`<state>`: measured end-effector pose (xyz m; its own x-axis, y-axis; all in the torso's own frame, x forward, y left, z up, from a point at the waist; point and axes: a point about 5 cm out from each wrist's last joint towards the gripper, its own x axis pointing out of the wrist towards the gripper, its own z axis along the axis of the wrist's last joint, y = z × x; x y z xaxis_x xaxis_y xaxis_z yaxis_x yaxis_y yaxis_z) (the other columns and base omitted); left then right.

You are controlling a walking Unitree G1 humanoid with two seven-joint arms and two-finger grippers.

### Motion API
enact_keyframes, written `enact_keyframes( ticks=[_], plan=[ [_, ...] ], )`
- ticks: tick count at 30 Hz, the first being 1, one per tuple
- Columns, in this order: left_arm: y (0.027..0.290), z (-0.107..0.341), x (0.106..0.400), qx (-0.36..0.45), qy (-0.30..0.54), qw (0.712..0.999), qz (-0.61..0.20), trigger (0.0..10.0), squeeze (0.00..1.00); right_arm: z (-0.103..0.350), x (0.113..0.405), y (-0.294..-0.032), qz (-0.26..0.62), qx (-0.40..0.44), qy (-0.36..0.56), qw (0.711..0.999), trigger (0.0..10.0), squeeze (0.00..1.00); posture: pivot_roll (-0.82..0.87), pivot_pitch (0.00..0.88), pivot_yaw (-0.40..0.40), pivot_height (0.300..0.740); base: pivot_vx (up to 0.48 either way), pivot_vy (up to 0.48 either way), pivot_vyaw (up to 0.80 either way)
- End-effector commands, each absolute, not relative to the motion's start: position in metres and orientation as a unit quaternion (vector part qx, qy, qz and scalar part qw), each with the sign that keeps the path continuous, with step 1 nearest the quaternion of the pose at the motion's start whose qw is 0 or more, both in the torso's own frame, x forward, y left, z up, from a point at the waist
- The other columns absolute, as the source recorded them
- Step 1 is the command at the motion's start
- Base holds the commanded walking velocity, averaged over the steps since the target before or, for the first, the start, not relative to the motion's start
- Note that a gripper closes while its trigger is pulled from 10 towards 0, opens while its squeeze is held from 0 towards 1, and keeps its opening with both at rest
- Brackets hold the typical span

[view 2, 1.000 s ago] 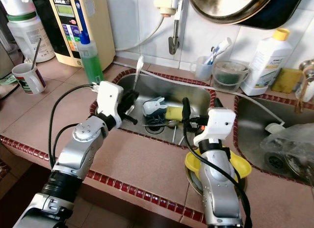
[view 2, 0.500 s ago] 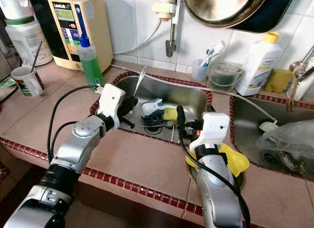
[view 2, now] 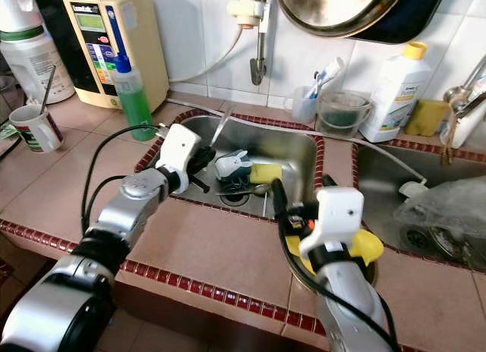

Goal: Kitchen organization

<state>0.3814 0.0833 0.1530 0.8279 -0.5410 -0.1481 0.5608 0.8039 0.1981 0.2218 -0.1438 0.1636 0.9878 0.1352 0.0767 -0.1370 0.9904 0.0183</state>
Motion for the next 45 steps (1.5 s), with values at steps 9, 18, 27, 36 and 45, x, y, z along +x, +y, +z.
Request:
enact_keyframes(
  ticks=[9,18,27,36,45],
  plan=[
    [0.072,0.144,0.385,0.156,0.062,0.941,-0.295,10.0,0.0,0.173,0.197,-0.134,0.086,0.019,-0.011,0.996,10.0,0.0,-0.22,0.127,0.083,0.74,0.0,0.0,0.0],
    [0.067,0.134,0.383,0.16,0.085,0.938,-0.295,10.0,0.0,0.177,0.18,-0.125,0.127,0.025,0.009,0.992,10.0,0.0,-0.25,0.153,0.103,0.74,0.0,0.0,0.0],
    [0.06,0.129,0.381,0.135,0.1,0.939,-0.302,10.0,0.0,0.177,0.175,-0.123,0.137,0.025,0.018,0.99,10.0,0.0,-0.26,0.158,0.114,0.74,0.0,0.0,0.0],
    [0.052,0.13,0.379,0.142,0.096,0.928,-0.33,10.0,0.0,0.179,0.173,-0.119,0.156,0.031,0.016,0.987,10.0,0.0,-0.26,0.157,0.116,0.74,0.0,0.0,0.0],
    [0.056,0.132,0.38,0.127,0.101,0.93,-0.328,10.0,1.0,0.179,0.173,-0.118,0.158,0.033,0.016,0.987,10.0,0.0,-0.26,0.152,0.119,0.74,0.0,0.0,0.0]
  ],
)
